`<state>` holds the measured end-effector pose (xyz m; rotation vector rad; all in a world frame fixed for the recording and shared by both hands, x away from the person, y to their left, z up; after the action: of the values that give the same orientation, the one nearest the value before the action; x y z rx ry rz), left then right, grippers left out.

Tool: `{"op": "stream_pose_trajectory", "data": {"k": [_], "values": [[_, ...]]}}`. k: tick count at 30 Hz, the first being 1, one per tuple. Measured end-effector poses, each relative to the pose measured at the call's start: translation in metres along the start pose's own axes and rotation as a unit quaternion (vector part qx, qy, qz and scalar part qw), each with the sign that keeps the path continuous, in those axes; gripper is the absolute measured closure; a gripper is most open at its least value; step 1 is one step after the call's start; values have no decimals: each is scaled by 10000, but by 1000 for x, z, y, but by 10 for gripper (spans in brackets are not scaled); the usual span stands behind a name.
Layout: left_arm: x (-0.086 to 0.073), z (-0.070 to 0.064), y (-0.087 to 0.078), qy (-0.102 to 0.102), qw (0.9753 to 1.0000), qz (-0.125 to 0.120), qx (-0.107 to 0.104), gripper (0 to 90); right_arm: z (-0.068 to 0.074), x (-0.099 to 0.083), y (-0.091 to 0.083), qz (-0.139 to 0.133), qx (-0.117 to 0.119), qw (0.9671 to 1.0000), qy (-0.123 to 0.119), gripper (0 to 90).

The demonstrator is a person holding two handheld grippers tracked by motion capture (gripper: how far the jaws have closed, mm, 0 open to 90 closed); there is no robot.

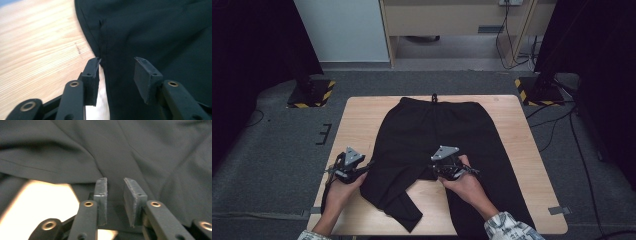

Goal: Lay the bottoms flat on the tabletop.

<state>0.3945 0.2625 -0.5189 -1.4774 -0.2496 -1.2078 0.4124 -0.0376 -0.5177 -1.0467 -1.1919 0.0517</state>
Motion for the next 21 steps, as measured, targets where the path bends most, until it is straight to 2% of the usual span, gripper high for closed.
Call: {"op": "stream_pose_trajectory", "data": {"k": [1, 2, 3, 6, 7, 8, 12, 15, 17, 20, 21], "values": [[0, 0, 0, 0, 10000, 0, 0, 492, 7, 1, -3, -47, 83, 9999, -66, 666], [-2, -3, -10, 22, 10000, -56, 25, 492, 7, 1, -3, -47, 83, 9999, -66, 666], [-7, -7, -21, -17, 9999, -76, 96, 423, 23, 2, -5, -159, 317, 9992, -183, 606], [-18, -13, -32, -32, 10000, 14, 45, 350, 42, 2, 0, -114, 569, 9973, -440, 546], [-18, -13, -32, -32, 10000, 14, 45, 334, 42, 2, 0, -114, 569, 9973, -440, 546], [-29, -16, -33, -61, 9997, 214, -30, 309, 54, 2, 7, -89, 699, 9961, -526, 503], [-49, -23, -30, -98, 9977, 575, -350, 242, 73, 0, 23, -10, 955, 9935, -625, 448], [-53, -29, -26, -184, 9952, 631, -724, 244, 82, -3, 33, 136, 1085, 9915, -707, 452], [-51, -35, -25, -82, 9948, 643, -787, 275, 87, -7, 35, 227, 1105, 9902, -822, 462], [-50, -39, -19, 65, 9936, 793, -803, 371, 88, -15, 35, 338, 1128, 9888, -912, 463], [-51, -39, -17, 74, 9927, 850, -851, 428, 88, -18, 35, 376, 1119, 9886, -931, 463]]}}
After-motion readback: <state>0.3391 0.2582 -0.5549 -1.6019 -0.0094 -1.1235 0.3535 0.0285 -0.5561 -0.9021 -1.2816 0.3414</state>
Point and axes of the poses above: each handheld gripper's, and its own axes: y roughly forward along the jaws, x roughly out of its top, z roughly to its left, the point moved 5 cm from there along y, roughly forward along the jaws, and after that the axes turned 5 degrees about y, right-handed, at the moved point
